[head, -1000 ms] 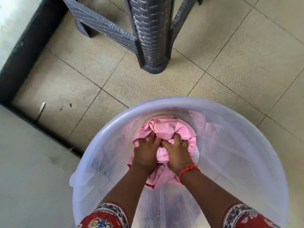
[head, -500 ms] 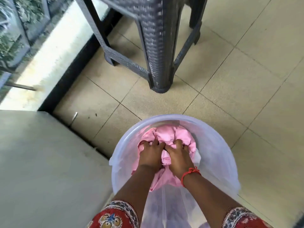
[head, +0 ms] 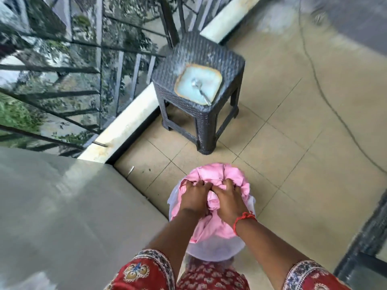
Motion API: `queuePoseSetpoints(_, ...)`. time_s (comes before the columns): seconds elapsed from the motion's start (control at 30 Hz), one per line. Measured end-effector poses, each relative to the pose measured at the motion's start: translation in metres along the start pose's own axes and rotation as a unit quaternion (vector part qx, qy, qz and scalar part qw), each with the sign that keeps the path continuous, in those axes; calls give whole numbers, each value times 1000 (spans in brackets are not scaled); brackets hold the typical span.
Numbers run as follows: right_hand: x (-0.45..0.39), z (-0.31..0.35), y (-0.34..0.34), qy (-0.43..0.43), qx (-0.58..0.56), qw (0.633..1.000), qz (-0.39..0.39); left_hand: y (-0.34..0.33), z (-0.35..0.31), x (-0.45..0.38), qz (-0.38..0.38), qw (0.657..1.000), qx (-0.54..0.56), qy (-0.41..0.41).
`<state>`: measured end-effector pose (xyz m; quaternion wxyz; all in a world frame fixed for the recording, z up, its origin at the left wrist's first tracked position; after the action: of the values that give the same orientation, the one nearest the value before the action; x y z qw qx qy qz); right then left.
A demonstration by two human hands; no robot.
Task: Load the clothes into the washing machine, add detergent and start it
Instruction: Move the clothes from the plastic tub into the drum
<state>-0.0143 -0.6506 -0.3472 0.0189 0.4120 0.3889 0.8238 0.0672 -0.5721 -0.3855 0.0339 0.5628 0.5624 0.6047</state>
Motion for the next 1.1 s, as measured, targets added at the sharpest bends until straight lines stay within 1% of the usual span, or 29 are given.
queuePoseSetpoints(0.13,47,26,60,25,12,999,-41,68,-27,45,-42,999,6,-12)
queuePoseSetpoints(0.3,101,64,131,65,27,994,-83,154,-50,105,-96,995,4,-4)
queuePoseSetpoints(0.47,158,113,197,114,66,982,-134,239,-63,174,-173,984,37,-17)
queuePoseSetpoints(0.57,187,137,225,133,67,973,-177,279,-66,214,-211,977,22,-13)
queuePoseSetpoints(0.67,212,161,249,158,68,966,-192,313,-72,252,-236,971,28,-19)
queuePoseSetpoints(0.8,246,195,277,197,83,954,-211,350,-71,305,-295,955,19,-7)
queuePoseSetpoints(0.97,282,248,297,269,89,933,-221,381,-54,368,-361,932,21,37)
queuePoseSetpoints(1.1,308,301,293,325,118,915,-210,390,-26,426,-399,912,25,90)
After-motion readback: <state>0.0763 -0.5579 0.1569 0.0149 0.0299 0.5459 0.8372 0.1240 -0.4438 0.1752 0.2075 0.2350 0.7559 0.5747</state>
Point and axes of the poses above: each hand's wrist, its own x-axis away from the middle knuckle, its own y-axis out of the back of the hand, z = x × y, the point moved 5 cm from there along -x, towards the middle knuckle, and after that the axes turned 5 degrees about z, right-handed, at the moved point
